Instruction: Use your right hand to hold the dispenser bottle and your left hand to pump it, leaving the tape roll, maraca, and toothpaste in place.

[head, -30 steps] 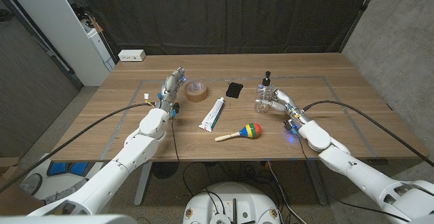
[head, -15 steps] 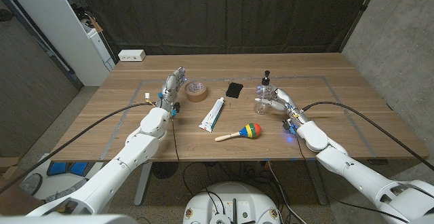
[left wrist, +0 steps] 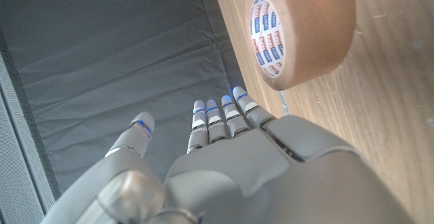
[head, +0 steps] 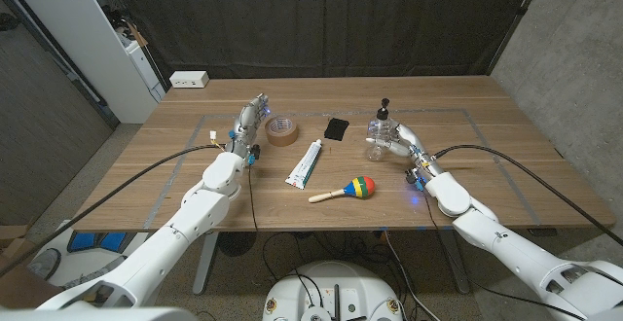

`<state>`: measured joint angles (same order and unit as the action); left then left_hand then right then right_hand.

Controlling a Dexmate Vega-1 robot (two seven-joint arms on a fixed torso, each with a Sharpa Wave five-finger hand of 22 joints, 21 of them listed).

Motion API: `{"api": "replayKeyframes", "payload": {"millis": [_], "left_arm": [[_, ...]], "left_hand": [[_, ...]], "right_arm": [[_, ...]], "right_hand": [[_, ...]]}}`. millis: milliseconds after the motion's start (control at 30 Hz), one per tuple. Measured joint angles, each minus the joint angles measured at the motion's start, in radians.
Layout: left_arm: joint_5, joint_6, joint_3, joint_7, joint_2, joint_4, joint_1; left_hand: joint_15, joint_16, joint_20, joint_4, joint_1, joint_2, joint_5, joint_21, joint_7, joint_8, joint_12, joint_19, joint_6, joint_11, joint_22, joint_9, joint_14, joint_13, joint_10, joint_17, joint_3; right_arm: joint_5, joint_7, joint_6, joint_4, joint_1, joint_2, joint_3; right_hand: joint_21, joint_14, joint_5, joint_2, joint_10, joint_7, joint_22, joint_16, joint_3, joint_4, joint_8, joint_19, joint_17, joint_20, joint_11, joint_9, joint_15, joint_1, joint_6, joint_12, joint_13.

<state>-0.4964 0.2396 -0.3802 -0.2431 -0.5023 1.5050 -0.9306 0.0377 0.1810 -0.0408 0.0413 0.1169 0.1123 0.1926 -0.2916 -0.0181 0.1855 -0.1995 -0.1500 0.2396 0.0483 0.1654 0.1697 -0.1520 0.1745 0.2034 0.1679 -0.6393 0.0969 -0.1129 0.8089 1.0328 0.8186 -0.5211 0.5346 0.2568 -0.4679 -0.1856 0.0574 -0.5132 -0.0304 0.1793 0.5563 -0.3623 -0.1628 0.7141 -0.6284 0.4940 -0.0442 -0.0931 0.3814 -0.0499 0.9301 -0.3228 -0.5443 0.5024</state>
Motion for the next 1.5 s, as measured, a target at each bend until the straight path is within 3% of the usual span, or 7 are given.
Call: {"api": "replayKeyframes", "payload": {"millis": [200,433,633,833,1500], "left_arm": [[0.013,0.001,-0.003,0.005,-0.009,0.022,0.003],[0.034,0.001,-0.006,0.007,-0.026,0.057,0.003],[0.055,-0.008,-0.008,0.009,-0.042,0.085,0.006],[0.076,-0.019,-0.014,0.017,-0.056,0.113,0.014],[0.146,-0.062,-0.041,0.068,-0.091,0.173,0.078]], "left_hand": [[-0.003,0.000,0.005,0.003,0.000,0.000,0.000,0.000,0.004,0.000,0.000,-0.005,0.004,0.000,0.000,0.000,-0.003,0.000,0.000,0.000,-0.003],[0.000,0.000,0.004,0.007,0.000,0.000,0.000,0.008,0.006,0.000,0.000,-0.015,0.005,-0.005,0.000,0.000,-0.011,0.000,0.005,0.000,-0.007],[-0.004,0.000,0.002,0.015,0.000,0.000,0.000,0.008,0.000,0.000,0.000,-0.020,0.011,0.000,0.000,0.000,-0.015,0.000,0.011,0.000,-0.015],[-0.002,0.000,0.002,0.023,0.000,0.000,0.000,0.013,0.000,0.000,0.000,-0.027,0.011,-0.005,0.000,0.000,-0.023,0.000,0.016,-0.004,-0.024],[-0.002,0.000,0.000,0.041,0.008,0.008,-0.002,0.023,-0.003,0.000,0.000,-0.036,0.021,0.000,0.000,0.000,-0.023,0.000,0.021,-0.005,-0.041]], "right_arm": [[0.002,-0.001,-0.016,0.040,0.014,-0.013,-0.009],[0.003,0.002,-0.038,0.083,0.029,-0.028,-0.017],[0.003,0.007,-0.061,0.120,0.040,-0.041,-0.022],[-0.002,0.008,-0.087,0.149,0.048,-0.050,-0.026],[-0.042,-0.048,-0.112,0.197,0.070,-0.050,-0.041]], "right_hand": [[0.016,0.003,0.000,-0.009,0.011,-0.007,-0.002,0.007,0.007,0.001,0.004,-0.049,0.009,0.041,0.011,0.006,0.003,0.009,0.007,-0.005,0.011],[0.038,0.004,-0.008,-0.008,0.015,-0.011,-0.005,0.016,0.014,0.000,0.018,-0.113,0.019,0.044,0.015,0.011,0.003,0.024,0.011,-0.013,0.019],[0.051,0.016,-0.008,-0.012,0.017,-0.016,-0.004,0.018,0.015,0.001,0.019,-0.147,0.023,0.064,0.017,0.015,0.005,0.028,0.016,-0.013,0.024],[0.051,-0.013,-0.008,-0.012,0.006,-0.016,-0.004,0.032,0.020,0.005,0.032,-0.162,0.027,0.059,0.028,0.015,0.002,0.028,0.016,-0.013,0.029],[0.044,-0.094,-0.015,-0.006,-0.052,0.009,0.001,0.054,0.021,0.004,0.070,-0.149,0.041,0.013,0.009,0.008,-0.004,0.033,-0.046,-0.040,0.045]]}}
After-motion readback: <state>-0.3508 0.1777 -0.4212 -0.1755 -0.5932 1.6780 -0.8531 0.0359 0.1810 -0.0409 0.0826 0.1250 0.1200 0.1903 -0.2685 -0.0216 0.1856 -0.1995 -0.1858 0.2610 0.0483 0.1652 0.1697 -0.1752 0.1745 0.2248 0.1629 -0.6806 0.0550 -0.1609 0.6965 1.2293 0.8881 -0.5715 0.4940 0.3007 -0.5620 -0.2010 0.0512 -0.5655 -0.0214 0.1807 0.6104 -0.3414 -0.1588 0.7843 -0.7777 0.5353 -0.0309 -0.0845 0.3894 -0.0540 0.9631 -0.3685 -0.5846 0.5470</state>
